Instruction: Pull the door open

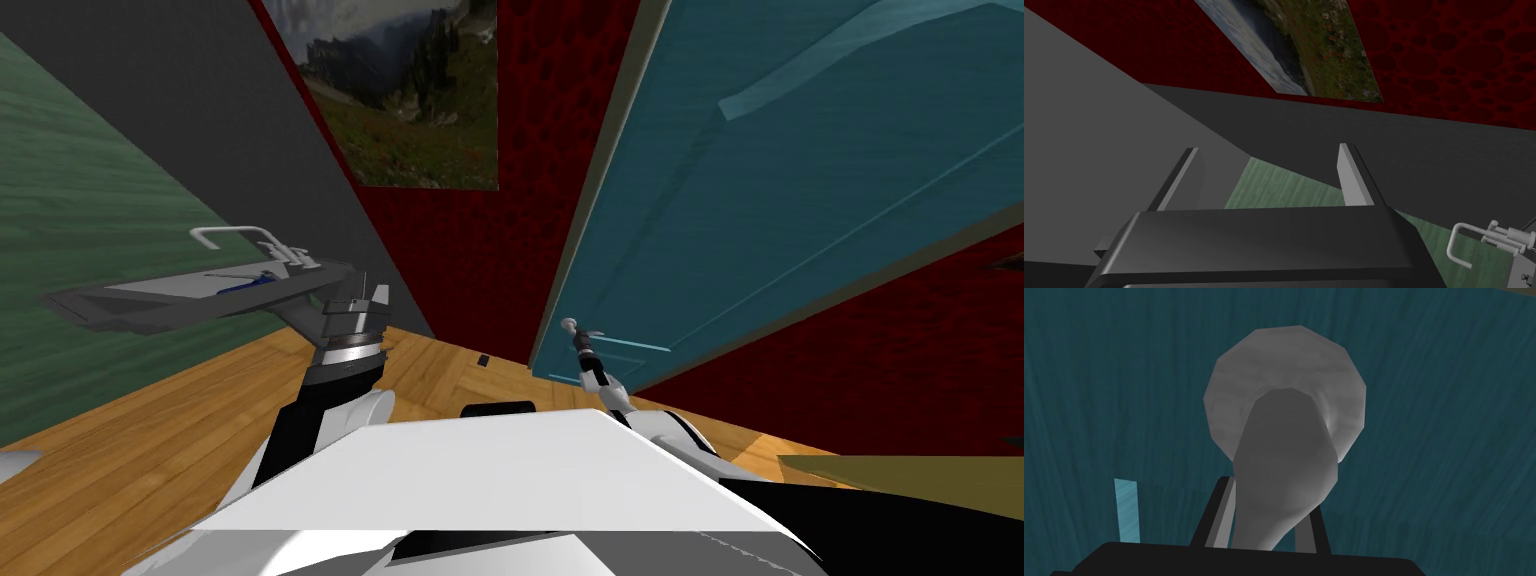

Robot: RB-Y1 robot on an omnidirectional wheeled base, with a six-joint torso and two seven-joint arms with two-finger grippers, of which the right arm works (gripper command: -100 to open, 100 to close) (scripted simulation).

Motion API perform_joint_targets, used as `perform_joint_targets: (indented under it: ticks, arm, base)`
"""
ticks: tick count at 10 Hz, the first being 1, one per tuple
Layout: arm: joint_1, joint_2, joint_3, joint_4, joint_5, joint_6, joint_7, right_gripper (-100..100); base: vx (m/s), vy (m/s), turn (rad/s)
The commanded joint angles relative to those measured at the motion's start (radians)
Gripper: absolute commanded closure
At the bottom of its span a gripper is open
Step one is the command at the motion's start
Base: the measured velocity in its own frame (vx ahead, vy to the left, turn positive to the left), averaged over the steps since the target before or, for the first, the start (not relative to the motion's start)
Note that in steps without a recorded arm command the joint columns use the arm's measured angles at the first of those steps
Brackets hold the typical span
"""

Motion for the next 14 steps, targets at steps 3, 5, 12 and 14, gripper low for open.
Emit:
perform_joint_targets:
  ticks: [3, 5, 12, 14]
  arm:
    - [0.017, -0.009, 0.013, -0.011, 0.041, -0.016, -0.043, 100]
    - [0.022, -0.013, 0.018, -0.015, 0.057, -0.022, -0.06, 100]
    - [0.047, -0.046, 0.086, -0.024, 0.101, -0.073, -0.138, 100]
    - [0.056, -0.058, 0.109, -0.03, 0.116, -0.092, -0.165, 100]
  base:
    - [-0.209, -0.062, 0.128]
    - [-0.231, -0.074, 0.154]
    - [-0.206, -0.062, 0.081]
    - [-0.262, -0.085, 0.093]
